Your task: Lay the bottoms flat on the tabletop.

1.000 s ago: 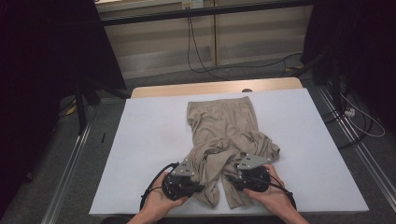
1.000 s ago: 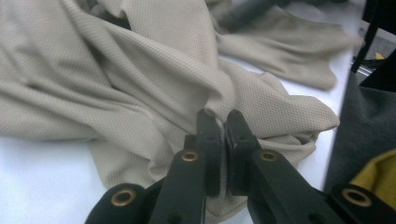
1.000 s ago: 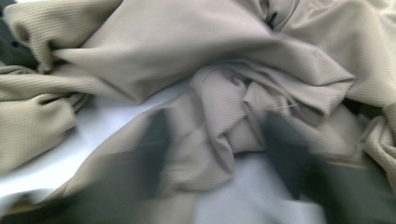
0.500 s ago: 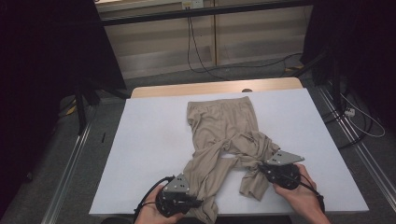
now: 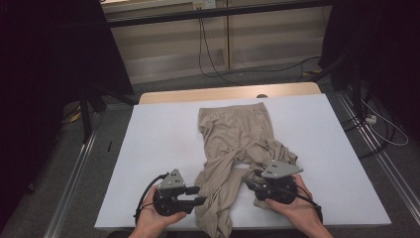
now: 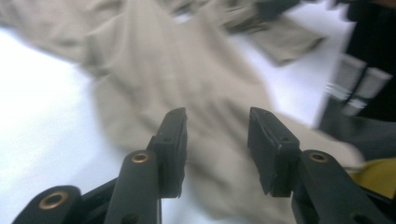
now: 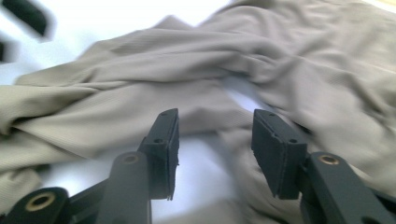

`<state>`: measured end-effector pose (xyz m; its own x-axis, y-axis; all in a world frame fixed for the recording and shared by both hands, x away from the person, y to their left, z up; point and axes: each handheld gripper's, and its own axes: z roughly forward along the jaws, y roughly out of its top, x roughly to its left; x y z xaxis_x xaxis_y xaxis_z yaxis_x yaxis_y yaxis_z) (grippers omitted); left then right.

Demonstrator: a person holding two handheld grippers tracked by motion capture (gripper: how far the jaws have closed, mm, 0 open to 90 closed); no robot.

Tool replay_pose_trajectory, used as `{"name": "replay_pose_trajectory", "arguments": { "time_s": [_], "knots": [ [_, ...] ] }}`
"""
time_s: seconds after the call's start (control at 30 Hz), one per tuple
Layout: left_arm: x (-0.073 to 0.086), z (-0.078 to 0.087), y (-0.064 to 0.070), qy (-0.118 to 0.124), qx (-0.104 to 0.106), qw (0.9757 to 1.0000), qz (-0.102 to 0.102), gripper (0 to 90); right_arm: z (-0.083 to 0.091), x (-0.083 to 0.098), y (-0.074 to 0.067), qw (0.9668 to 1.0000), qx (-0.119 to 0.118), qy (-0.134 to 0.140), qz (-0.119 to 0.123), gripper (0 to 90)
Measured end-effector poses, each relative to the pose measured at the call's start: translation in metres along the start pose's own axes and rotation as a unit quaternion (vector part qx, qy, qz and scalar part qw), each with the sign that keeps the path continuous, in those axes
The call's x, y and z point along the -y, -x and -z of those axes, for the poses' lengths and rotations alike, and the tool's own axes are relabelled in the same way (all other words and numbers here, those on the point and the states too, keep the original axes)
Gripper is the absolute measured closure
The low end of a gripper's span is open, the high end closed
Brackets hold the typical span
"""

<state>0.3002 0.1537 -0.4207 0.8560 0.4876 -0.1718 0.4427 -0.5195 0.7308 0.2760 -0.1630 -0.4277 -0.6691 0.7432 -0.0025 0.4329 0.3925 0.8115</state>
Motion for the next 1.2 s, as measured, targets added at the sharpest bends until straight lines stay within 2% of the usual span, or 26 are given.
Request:
{"name": "replay_pose_trajectory", "arguments": {
  "time_s": [0.07,0.13,0.2,0.3,0.37,0.4,0.43,0.47,0.5,0.57,0.6,0.63,0.7,0.73,0.8,1.0,1.07,1.2],
  "knots": [
    [0.002,-0.010,-0.008,-0.009,-0.014,0.9999,0.003,54.9,-0.009,-0.004,-0.007,0.9998,-0.015,-0.007,0.012,46.2],
    [0.002,-0.020,-0.012,-0.018,-0.018,0.9996,0.010,43.5,-0.023,-0.008,-0.011,0.9991,-0.034,-0.019,0.018,39.4],
    [0.002,-0.027,-0.011,-0.027,-0.001,0.9995,0.013,38.1,-0.035,-0.010,-0.015,0.9981,-0.046,-0.033,0.023,37.6],
    [0.000,-0.033,-0.002,-0.029,-0.002,0.9995,-0.013,37.5,-0.049,-0.012,-0.021,0.9966,-0.059,-0.048,0.033,34.6],
    [0.001,-0.039,0.003,-0.044,0.000,0.9989,-0.017,40.6,-0.056,-0.012,-0.024,0.9956,-0.063,-0.058,0.037,34.1],
    [0.002,-0.041,0.005,-0.052,-0.004,0.9983,-0.026,42.7,-0.058,-0.011,-0.024,0.9954,-0.064,-0.062,0.036,34.6],
    [0.002,-0.042,0.008,-0.056,-0.014,0.9975,-0.040,43.7,-0.061,-0.010,-0.025,0.9949,-0.065,-0.069,0.034,37.5],
    [0.001,-0.041,0.009,-0.060,-0.017,0.9971,-0.043,46.3,-0.063,-0.007,-0.025,0.9948,-0.062,-0.073,0.037,38.2],
    [0.001,-0.041,0.010,-0.064,-0.022,0.9965,-0.049,53.8,-0.063,-0.007,-0.026,0.9950,-0.062,-0.069,0.038,42.4],
    [0.000,-0.039,0.009,-0.064,-0.016,0.9967,-0.047,66.6,-0.062,-0.008,-0.025,0.9945,-0.072,-0.064,0.042,65.6],
    [0.000,-0.038,0.008,-0.068,-0.009,0.9966,-0.046,75.7,-0.062,-0.007,-0.025,0.9944,-0.073,-0.062,0.044,71.4],
    [0.001,-0.038,0.007,-0.065,-0.007,0.9970,-0.041,80.1,-0.062,-0.006,-0.026,0.9944,-0.079,-0.057,0.040,78.3],
    [0.002,-0.037,0.006,-0.063,0.003,0.9975,-0.031,84.3,-0.061,-0.004,-0.029,0.9939,-0.086,-0.053,0.044,86.2],
    [0.002,-0.036,0.006,-0.060,0.010,0.9979,-0.024,85.1,-0.060,-0.004,-0.031,0.9936,-0.089,-0.054,0.044,88.0],
    [0.002,-0.033,0.006,-0.051,0.024,0.9983,-0.010,85.4,-0.057,-0.003,-0.035,0.9910,-0.115,-0.058,0.038,89.2],
    [0.000,-0.019,0.010,-0.012,0.053,0.9984,0.013,85.5,-0.042,0.005,-0.055,0.9850,-0.156,-0.059,0.046,89.5],
    [-0.001,-0.017,0.013,-0.003,0.059,0.9981,0.017,85.6,-0.037,0.008,-0.060,0.9832,-0.168,-0.057,0.041,89.5],
    [-0.004,-0.017,0.022,0.007,0.073,0.9972,0.016,85.5,-0.032,0.012,-0.069,0.9792,-0.188,-0.060,0.048,89.5]
  ]
}}
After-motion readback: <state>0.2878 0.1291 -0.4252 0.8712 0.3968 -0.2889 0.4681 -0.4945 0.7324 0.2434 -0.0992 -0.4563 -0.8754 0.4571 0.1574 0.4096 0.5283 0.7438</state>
